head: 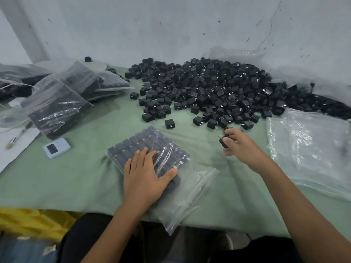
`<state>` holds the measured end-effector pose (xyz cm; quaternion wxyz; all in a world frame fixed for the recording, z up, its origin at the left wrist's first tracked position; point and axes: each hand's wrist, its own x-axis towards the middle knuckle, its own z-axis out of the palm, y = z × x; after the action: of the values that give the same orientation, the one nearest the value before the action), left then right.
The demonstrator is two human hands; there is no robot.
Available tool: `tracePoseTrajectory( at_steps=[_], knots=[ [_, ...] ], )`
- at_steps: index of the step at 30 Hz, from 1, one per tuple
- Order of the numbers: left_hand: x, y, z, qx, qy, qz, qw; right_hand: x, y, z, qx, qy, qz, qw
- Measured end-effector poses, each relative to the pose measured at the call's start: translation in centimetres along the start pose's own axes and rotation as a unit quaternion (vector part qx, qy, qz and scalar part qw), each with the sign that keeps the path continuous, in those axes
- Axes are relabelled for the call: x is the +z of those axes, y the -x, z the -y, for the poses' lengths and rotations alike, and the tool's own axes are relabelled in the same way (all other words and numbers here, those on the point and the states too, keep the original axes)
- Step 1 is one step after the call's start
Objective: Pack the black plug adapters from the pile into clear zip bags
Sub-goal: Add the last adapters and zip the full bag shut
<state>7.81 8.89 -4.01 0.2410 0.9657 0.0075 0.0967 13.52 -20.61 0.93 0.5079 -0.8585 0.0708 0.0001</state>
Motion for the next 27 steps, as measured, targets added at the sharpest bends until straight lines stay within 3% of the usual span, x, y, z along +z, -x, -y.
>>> tracePoseTrajectory(
  at_steps=[2,6,10,15,19,27],
  knots=[
    [0.1,-0.1,0.0,0.000,-0.002,-0.003,1.000,-1.1,4.8,0.3,-0.012,-0.161,0.011,0.987],
    [0.2,-0.1,0.1,0.001,-0.007,-0.004,1.000,-0.8,14.0,-0.5,-0.009,-0.240,0.062,0.969],
    [0.3,-0.1,0.1,0.002,-0.009,-0.006,1.000,3.5,17.2,-1.3,0.033,-0.202,0.092,0.975],
    [0.2,-0.1,0.2,0.008,-0.018,-0.004,1.000,8.4,14.7,0.9,0.036,-0.196,0.086,0.976],
    [0.2,-0.1,0.2,0.010,-0.018,-0.005,1.000,11.3,12.5,2.3,0.024,-0.210,0.030,0.977],
    [0.2,-0.2,0.1,0.009,-0.023,0.001,1.000,13.4,11.4,1.9,-0.031,-0.081,-0.094,0.992]
  ],
)
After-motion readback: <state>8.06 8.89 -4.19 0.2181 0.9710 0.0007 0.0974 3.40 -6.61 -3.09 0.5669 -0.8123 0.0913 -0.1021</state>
